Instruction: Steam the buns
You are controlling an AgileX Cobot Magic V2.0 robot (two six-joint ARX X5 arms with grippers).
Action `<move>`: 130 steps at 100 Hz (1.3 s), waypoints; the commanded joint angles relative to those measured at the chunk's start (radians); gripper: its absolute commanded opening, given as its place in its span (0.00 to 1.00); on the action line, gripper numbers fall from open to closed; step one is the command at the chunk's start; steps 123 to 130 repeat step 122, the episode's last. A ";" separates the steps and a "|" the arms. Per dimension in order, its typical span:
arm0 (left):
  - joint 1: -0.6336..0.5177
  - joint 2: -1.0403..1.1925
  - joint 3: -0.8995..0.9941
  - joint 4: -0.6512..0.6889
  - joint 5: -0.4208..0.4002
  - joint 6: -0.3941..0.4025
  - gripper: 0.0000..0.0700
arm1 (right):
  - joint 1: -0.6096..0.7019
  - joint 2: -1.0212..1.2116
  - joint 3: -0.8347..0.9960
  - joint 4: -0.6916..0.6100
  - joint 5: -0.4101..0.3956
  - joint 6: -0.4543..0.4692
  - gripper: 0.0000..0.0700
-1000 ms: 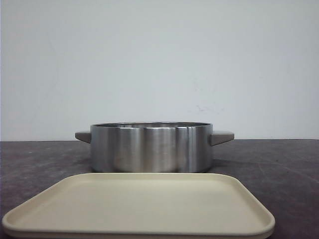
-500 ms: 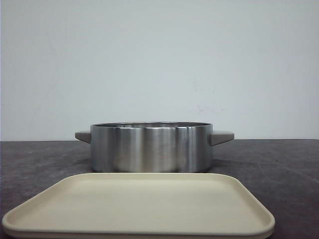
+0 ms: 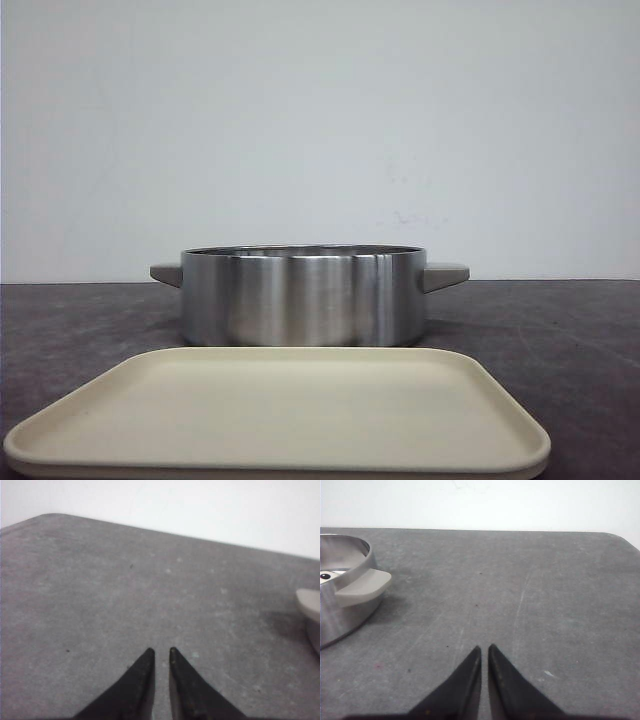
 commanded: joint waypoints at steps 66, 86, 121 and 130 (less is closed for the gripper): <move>0.022 -0.001 -0.018 -0.009 0.089 0.040 0.02 | 0.000 0.000 -0.003 0.008 -0.001 -0.011 0.02; 0.022 -0.001 -0.018 -0.009 0.089 0.040 0.02 | 0.000 0.000 -0.003 0.008 -0.001 -0.011 0.02; 0.022 -0.001 -0.018 -0.009 0.089 0.040 0.02 | 0.000 0.000 -0.003 0.008 -0.001 -0.011 0.02; 0.022 -0.001 -0.018 -0.009 0.089 0.040 0.02 | 0.000 0.000 -0.003 0.008 -0.001 -0.011 0.02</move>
